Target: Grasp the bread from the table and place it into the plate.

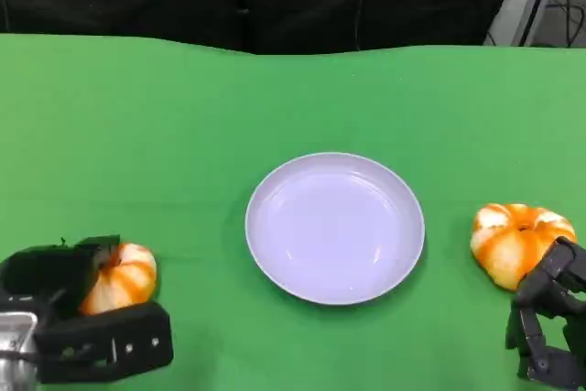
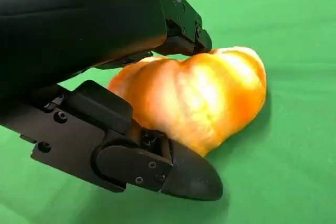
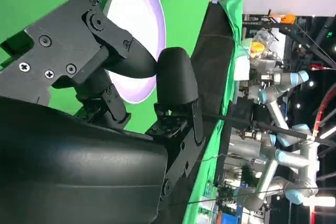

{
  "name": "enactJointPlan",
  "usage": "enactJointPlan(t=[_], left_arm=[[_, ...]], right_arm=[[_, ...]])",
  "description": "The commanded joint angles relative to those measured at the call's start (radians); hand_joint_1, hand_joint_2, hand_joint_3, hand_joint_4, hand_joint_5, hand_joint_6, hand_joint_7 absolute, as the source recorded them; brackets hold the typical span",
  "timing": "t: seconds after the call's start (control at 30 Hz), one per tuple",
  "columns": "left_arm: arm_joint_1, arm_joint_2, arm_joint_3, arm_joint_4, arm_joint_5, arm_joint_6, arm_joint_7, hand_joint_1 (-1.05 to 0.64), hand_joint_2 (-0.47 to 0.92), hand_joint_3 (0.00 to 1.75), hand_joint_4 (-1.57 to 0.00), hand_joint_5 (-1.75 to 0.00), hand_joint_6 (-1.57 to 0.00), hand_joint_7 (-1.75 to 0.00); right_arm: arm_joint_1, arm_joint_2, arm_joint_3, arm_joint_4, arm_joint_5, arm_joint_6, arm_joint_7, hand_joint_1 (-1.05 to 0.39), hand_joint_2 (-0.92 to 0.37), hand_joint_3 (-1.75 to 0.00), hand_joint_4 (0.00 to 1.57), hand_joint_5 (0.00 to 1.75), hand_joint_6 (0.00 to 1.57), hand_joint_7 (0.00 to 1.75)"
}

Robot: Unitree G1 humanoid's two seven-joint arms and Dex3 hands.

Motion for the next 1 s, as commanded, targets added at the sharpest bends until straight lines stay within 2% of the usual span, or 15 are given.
enactJointPlan(t=[0.03,0.2,0.27,0.33,0.37,0.4,0.43,0.5,0.57,0.63,0.67,0.7,0.73,0.83,1.0], left_arm=[[-0.042,-0.005,-0.028,0.067,-0.028,0.034,-0.008,-0.96,0.92,0.28,-0.31,-0.01,-0.28,-0.01],[-0.062,-0.006,-0.046,0.112,-0.054,0.026,0.011,-0.96,0.92,0.29,-0.31,-0.01,-0.28,-0.01],[-0.078,-0.019,-0.046,0.162,-0.079,0.005,0.035,-0.78,0.92,0.21,-0.36,-0.02,-0.36,-0.03],[-0.085,-0.03,-0.045,0.188,-0.095,-0.008,0.071,-0.7,0.92,0.17,-0.39,-0.03,-0.4,-0.04],[-0.086,-0.036,-0.045,0.196,-0.1,-0.012,0.092,-0.52,0.92,0.16,-0.56,-0.08,-0.53,-0.07],[-0.087,-0.042,-0.045,0.203,-0.107,-0.017,0.115,-0.42,0.92,0.16,-0.66,-0.1,-0.61,-0.08],[-0.088,-0.047,-0.042,0.207,-0.117,-0.023,0.132,-0.3,0.92,0.21,-0.86,-0.19,-0.78,-0.14],[-0.084,-0.054,-0.037,0.208,-0.13,-0.033,0.18,-0.23,0.92,0.16,-1.07,-0.34,-1.01,-0.16],[-0.077,-0.057,-0.037,0.205,-0.132,-0.043,0.236,-0.23,0.92,0.17,-1.05,-0.56,-1.06,-0.09],[-0.066,-0.056,-0.035,0.19,-0.136,-0.06,0.292,-0.22,0.92,0.17,-1.04,-0.62,-1.08,-0.07],[-0.056,-0.054,-0.029,0.169,-0.136,-0.068,0.328,-0.18,0.92,0.18,-0.89,-1.29,-0.85,-0.86],[-0.048,-0.052,-0.02,0.138,-0.139,-0.065,0.349,-0.15,0.92,0.19,-0.84,-1.51,-0.68,-1.29],[-0.04,-0.049,-0.011,0.106,-0.143,-0.065,0.363,-0.14,0.92,0.25,-0.8,-1.65,-0.57,-1.56],[-0.027,-0.034,0.002,0.034,-0.141,-0.057,0.379,-0.12,0.92,0.29,-0.72,-1.74,-0.46,-1.73],[-0.006,-0.012,0.037,-0.111,-0.142,-0.001,0.332,-0.13,0.9,0.27,-0.66,-1.75,-0.4,-1.75]], right_arm=[[-0.002,-0.009,-0.007,0.009,0.002,-0.017,-0.002,-0.17,-0.45,-1.33,0.9,1.75,0.76,1.7],[-0.002,-0.007,-0.006,0.01,-0.001,-0.022,-0.004,-0.17,-0.46,-1.32,0.9,1.75,0.76,1.71],[-0.002,-0.005,-0.005,0.01,-0.002,-0.024,-0.005,-0.17,-0.46,-1.32,0.91,1.75,0.76,1.7],[-0.002,-0.006,-0.006,0.013,0.004,-0.023,-0.003,-0.18,-0.46,-1.32,0.91,1.75,0.76,1.69],[-0.003,-0.006,-0.007,0.015,0.007,-0.022,-0.001,-0.18,-0.46,-1.32,0.91,1.75,0.76,1.69],[-0.006,-0.007,-0.007,0.02,0.011,-0.026,0.003,-0.18,-0.46,-1.32,0.91,1.75,0.76,1.69],[-0.009,-0.007,-0.008,0.024,0.009,-0.031,0.001,-0.17,-0.47,-1.32,0.91,1.75,0.76,1.69],[-0.009,-0.003,-0.007,0.019,0.005,-0.024,-0.007,-0.18,-0.46,-1.32,0.91,1.75,0.77,1.69],[-0.006,-0.002,-0.006,0.013,0.004,-0.015,-0.011,-0.17,-0.46,-1.33,0.91,1.75,0.78,1.68],[-0.007,-0.005,-0.006,0.016,0.006,-0.018,-0.01,-0.17,-0.46,-1.33,0.91,1.75,0.78,1.67],[-0.009,-0.006,-0.007,0.021,0.008,-0.024,-0.006,-0.16,-0.46,-1.33,0.91,1.75,0.78,1.67],[-0.009,-0.008,-0.007,0.024,0.009,-0.027,-0.004,-0.16,-0.46,-1.33,0.91,1.75,0.78,1.68],[-0.01,-0.008,-0.007,0.026,0.01,-0.029,-0.001,-0.16,-0.46,-1.33,0.91,1.75,0.77,1.68],[-0.012,-0.008,-0.008,0.029,0.012,-0.033,0.002,-0.16,-0.46,-1.32,0.9,1.75,0.77,1.68],[-0.012,-0.008,-0.01,0.031,0.009,-0.031,0.0,-0.16,-0.46,-1.31,0.91,1.75,0.77,1.68]])
